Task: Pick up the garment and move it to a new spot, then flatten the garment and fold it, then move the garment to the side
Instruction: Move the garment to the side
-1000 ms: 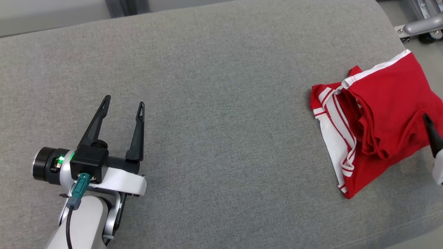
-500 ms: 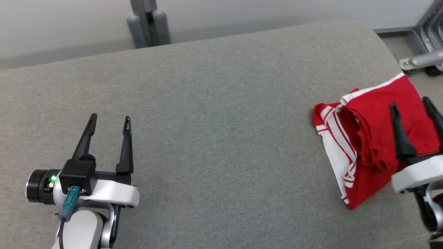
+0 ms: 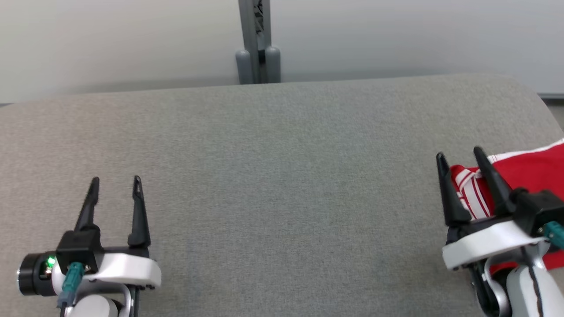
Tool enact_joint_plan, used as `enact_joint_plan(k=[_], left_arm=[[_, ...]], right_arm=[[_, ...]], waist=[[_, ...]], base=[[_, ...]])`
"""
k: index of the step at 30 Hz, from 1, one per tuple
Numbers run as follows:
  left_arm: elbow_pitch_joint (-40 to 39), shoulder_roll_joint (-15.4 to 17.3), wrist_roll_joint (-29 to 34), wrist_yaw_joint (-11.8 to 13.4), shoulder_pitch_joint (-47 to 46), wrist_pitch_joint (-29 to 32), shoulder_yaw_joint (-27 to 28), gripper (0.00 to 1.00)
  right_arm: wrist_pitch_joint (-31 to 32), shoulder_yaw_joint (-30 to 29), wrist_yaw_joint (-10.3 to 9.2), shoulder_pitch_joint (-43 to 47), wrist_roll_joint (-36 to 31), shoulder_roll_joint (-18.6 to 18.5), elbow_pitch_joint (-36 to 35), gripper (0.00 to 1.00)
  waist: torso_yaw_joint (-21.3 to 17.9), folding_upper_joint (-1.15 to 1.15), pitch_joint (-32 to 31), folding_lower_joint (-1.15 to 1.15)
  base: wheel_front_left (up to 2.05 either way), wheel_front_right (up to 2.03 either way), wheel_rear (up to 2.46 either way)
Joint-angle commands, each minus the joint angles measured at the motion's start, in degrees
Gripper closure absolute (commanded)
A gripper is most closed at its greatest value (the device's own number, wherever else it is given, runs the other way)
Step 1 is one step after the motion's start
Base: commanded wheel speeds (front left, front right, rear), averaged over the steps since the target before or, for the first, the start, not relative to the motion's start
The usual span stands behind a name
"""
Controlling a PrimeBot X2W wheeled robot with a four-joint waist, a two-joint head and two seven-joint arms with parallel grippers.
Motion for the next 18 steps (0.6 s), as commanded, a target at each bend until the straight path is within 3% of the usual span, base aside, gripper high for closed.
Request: enact_joint_plan(k=[1,9,18], left_arm=[[-0.18,-0.16,-0.02,0.07,0.51,-0.28,-0.09,0.00],[-2.26,-0.30,0.51,0.22,6.20,-0.27,-1.65,0.00],[-5.00,-0.11,-1.44,-0.59,10.23,2.40,-2.95,0.00]], right_arm=[[-0.46,0.06,-0.01,1.09,-0.07,-0.25,0.36,0.00],[-0.49,1.27,-0.01,5.87,0.02,0.48,1.77,0.00],[1.09,-1.99,-0.01,12.31,-0.80,1.05,-1.47,0.00]], waist=[[1.66,0.00,-1.72,0.00],[2.18,0.00,-5.18,0.00],[0.58,0.00,-7.49,0.00]], base=[[0.00,0.00,0.00],[0.00,0.00,0.00],[0.00,0.00,0.00]])
